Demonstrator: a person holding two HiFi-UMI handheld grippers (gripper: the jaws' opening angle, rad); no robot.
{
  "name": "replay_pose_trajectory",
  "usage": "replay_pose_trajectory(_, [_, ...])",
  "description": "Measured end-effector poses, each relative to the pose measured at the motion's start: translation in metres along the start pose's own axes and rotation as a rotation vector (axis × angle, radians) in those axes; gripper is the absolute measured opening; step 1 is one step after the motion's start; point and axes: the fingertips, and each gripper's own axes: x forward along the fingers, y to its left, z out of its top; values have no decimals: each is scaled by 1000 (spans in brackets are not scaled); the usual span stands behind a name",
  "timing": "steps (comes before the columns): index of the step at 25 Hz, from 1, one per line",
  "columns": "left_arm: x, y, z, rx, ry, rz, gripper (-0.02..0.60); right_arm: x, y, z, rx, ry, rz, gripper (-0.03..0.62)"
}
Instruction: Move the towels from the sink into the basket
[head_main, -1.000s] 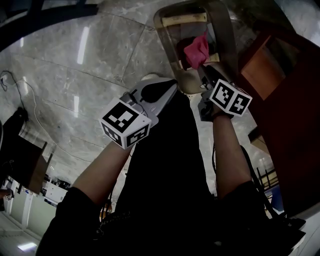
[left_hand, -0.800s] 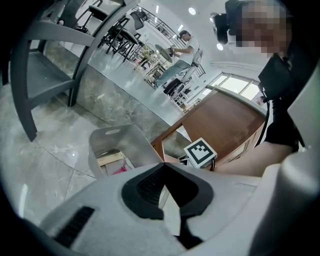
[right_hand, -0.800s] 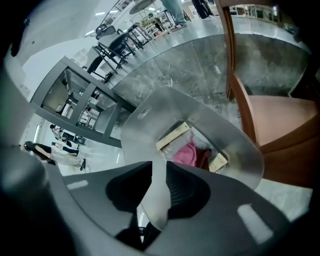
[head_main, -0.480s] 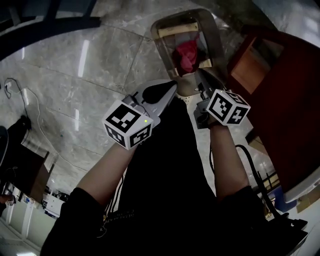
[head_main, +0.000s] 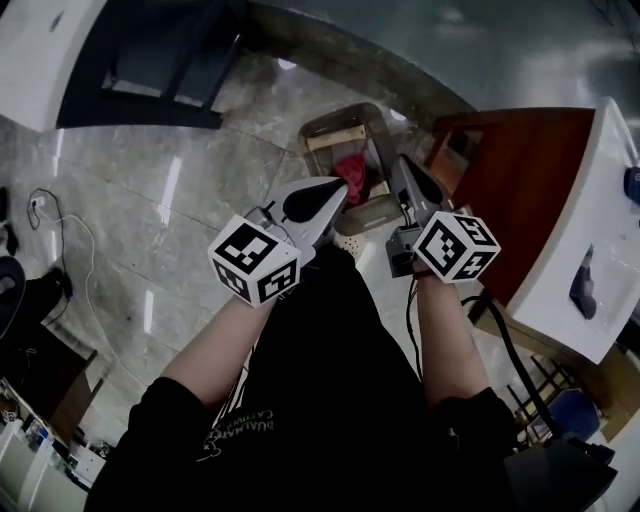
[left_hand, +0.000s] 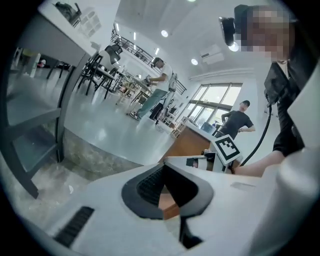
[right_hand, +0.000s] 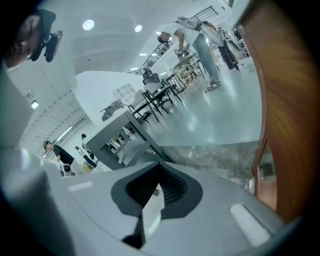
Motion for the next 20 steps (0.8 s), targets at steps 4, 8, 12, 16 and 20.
replay_pose_trajectory(4, [-17, -32, 52, 34, -70, -10, 0, -35, 37, 60, -52, -88, 26, 6])
replay_pose_trajectory(8, [-37, -64, 104, 78, -135, -29, 0, -67, 84, 108, -118, -151, 52, 6])
replay_pose_trajectory(12, [-65, -105, 158, 117, -198, -56, 0, -109, 140, 150, -195, -211, 96, 6])
replay_pose_trajectory(16, [-89, -147, 224, 197, -291, -103, 0, -144, 198, 206, -334, -314, 143, 6])
replay_pose_trajectory(20, [-110, -188, 273, 272, -350, -150, 0, -181, 247, 250, -431, -411, 188, 6])
